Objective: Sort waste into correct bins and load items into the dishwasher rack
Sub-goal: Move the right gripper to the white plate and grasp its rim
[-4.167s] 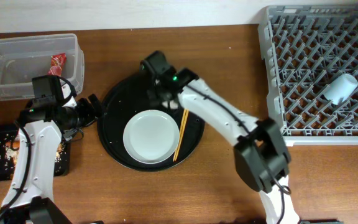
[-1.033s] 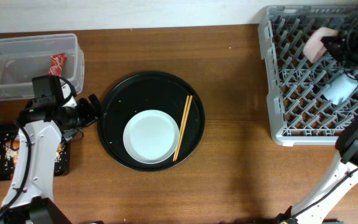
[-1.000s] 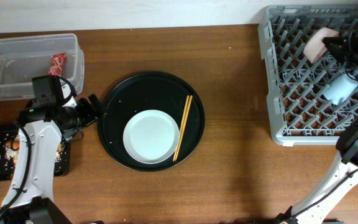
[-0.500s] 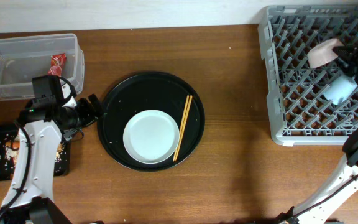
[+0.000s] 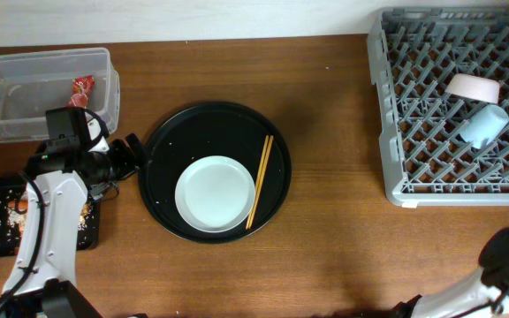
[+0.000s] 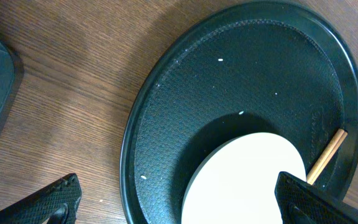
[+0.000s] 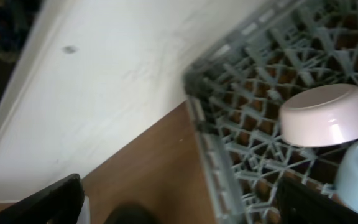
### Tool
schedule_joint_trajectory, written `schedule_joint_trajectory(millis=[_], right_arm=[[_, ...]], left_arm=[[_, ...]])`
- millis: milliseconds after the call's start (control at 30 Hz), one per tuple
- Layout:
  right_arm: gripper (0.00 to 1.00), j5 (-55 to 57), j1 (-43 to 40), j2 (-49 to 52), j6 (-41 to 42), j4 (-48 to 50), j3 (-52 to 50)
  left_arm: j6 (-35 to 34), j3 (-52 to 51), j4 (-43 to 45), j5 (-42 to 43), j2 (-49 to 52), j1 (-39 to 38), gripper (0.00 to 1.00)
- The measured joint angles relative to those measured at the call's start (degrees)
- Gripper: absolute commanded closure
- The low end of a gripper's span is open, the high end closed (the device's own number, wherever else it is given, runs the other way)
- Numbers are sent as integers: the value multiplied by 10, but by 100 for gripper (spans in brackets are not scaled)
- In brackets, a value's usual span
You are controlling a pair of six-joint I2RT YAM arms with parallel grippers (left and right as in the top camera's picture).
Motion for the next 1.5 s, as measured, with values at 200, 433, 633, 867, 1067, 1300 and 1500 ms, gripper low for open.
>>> schedule_joint_trajectory(millis=[200, 433, 633, 867, 1067, 1300, 1500], right_arm=[[2, 5, 89, -104, 0, -55, 0], [2, 102, 356, -182, -15, -129, 2], [2, 149, 511, -144, -15, -139, 2], [4, 161, 599, -47, -15, -117, 0], [13, 196, 652, 51, -15, -109, 0], [24, 273, 711, 209, -17, -71, -2], [35, 298, 735, 274, -20, -65, -2]], left_arm=[[0, 0, 0, 0, 0, 0, 1], [0, 0, 0, 0, 0, 0, 1], [0, 0, 0, 0, 0, 0, 1], [0, 0, 0, 0, 0, 0, 1], [0, 0, 0, 0, 0, 0, 1], [0, 0, 0, 0, 0, 0, 1], [0, 0, 0, 0, 0, 0, 1]])
